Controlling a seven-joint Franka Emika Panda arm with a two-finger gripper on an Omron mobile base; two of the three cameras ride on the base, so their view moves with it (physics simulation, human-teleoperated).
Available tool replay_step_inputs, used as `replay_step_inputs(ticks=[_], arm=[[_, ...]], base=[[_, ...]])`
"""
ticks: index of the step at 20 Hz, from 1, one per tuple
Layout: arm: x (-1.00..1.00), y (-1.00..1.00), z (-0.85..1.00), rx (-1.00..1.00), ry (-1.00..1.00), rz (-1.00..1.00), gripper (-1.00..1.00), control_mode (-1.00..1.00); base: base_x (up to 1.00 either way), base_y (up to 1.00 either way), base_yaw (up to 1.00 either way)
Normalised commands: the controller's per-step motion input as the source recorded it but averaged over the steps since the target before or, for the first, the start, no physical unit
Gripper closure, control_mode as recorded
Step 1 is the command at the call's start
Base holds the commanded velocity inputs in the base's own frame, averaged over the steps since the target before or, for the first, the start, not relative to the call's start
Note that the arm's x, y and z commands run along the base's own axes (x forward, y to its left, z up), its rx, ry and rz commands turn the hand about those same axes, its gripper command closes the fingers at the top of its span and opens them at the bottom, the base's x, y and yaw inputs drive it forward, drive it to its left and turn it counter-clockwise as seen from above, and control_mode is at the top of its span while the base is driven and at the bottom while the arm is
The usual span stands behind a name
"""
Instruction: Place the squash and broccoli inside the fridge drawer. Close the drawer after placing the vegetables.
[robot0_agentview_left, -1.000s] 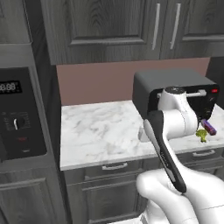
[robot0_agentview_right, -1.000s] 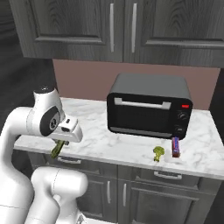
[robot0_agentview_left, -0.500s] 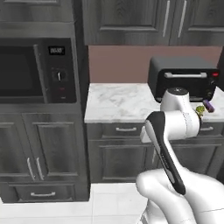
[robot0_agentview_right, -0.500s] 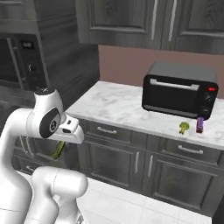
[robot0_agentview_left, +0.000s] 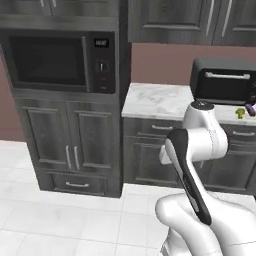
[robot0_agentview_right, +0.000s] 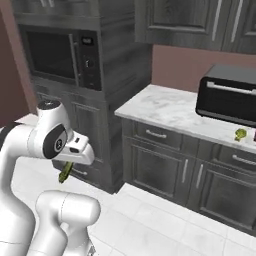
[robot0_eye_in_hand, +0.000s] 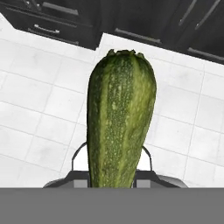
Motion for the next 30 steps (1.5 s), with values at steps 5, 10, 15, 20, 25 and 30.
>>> replay_step_inputs(ticks=[5, 10, 15, 20, 25, 30], arm=[[0.00, 0.00, 0.00, 0.00, 0.00, 0.00, 1.00, 1.00], [0.00, 0.00, 0.00, 0.00, 0.00, 0.00, 1.00, 1.00], [0.00, 0.00, 0.00, 0.00, 0.00, 0.00, 1.00, 1.00], [0.00, 0.00, 0.00, 0.00, 0.00, 0.00, 1.00, 1.00], [0.00, 0.00, 0.00, 0.00, 0.00, 0.00, 1.00, 1.00], [0.00, 0.00, 0.00, 0.00, 0.00, 0.00, 1.00, 1.00]], base=[[0.00, 0.01, -0.74], [0.01, 0.01, -0.94], [0.26, -0.33, -0.82], [0.32, -0.56, -0.78], [0.62, -0.86, -0.66], [0.83, -0.93, -0.32]])
